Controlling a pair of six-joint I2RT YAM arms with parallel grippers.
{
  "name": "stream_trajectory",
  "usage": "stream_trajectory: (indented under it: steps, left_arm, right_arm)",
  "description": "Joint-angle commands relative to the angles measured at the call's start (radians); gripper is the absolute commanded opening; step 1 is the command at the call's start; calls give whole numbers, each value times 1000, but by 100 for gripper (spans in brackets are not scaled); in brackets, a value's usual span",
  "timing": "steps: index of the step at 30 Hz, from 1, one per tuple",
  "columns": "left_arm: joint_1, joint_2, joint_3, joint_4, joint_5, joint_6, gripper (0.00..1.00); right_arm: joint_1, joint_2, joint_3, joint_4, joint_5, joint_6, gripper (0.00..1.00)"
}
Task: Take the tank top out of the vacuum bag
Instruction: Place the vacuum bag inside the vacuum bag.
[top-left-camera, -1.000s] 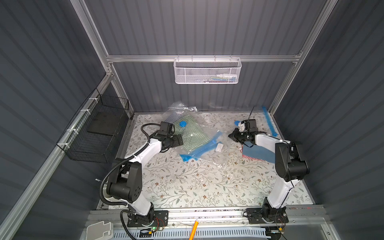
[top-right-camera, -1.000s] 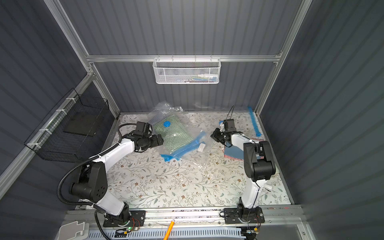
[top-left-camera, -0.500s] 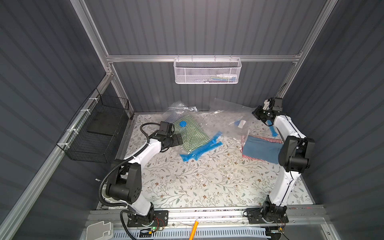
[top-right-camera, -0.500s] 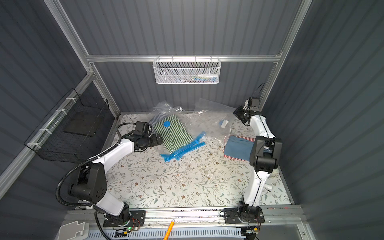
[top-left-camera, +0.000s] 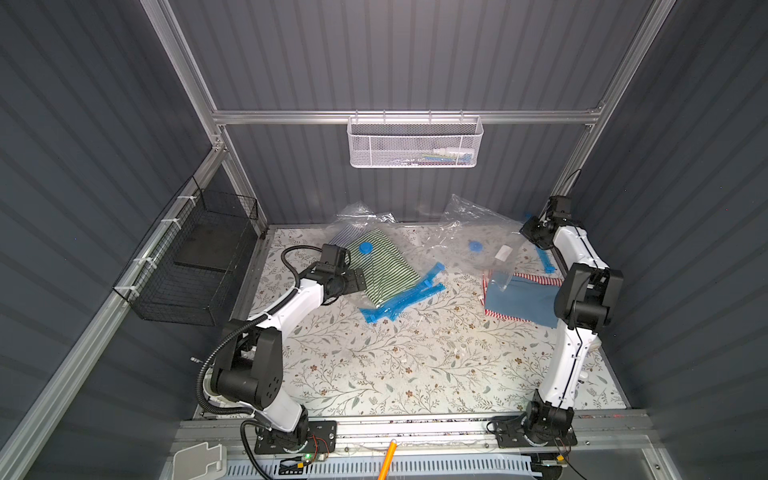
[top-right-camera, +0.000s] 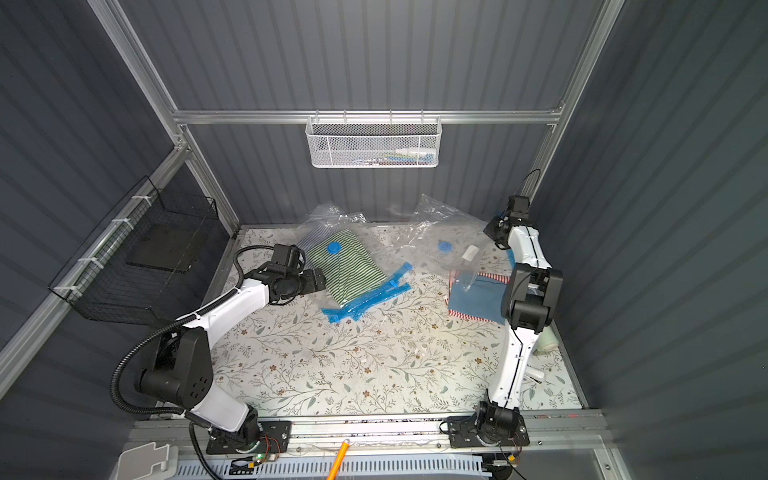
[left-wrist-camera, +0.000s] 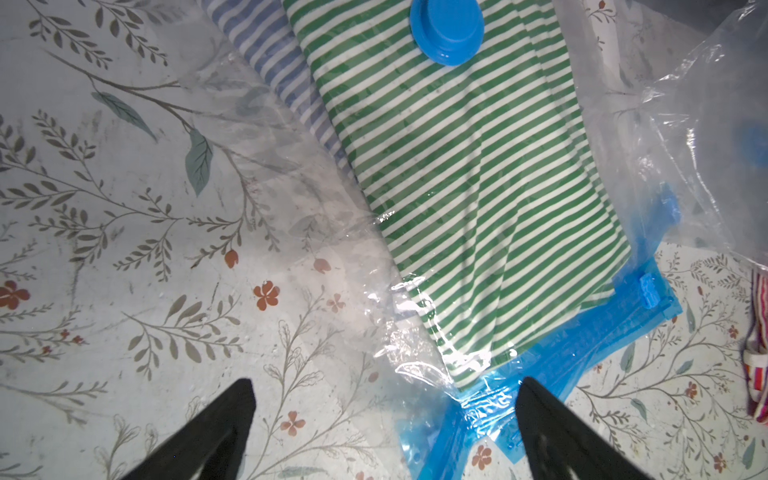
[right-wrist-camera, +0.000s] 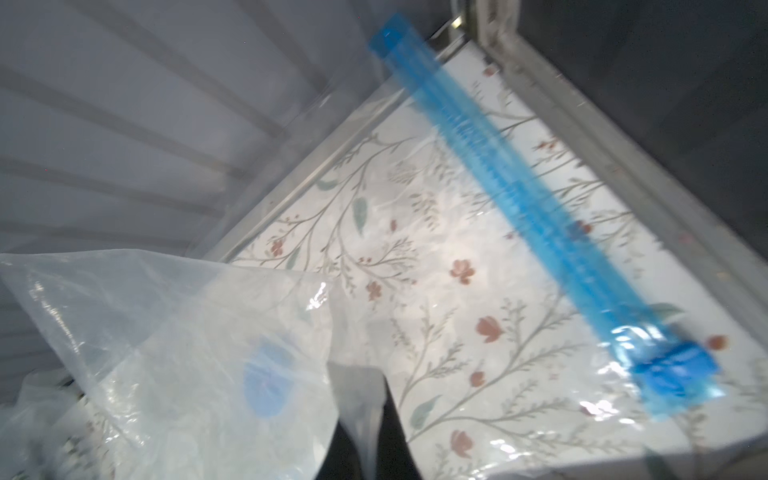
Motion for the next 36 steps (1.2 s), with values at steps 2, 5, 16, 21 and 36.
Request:
stream_trajectory:
  steps: [2,5,16,21,36]
  left_arm:
    - [-46,-31,-13,-15,-69,52,99]
    - [-80,-24,-9,-17,-84,68,99]
    - [-120,-23,-48,10,-64,32,99]
    - [-124,-21,-51,11,-64,30,99]
    - [-131,-20,-45,26,-56,42,99]
  right_arm:
    - [-18,-45,19,34,86,-68,17]
    - [-19,-53,16,82,72,-106,20]
    - [17,-16,76,179,87,-275,83]
    - [29,-118,-57,194,141,-251,99]
    - [32,-351,-594,93,114,-81,93]
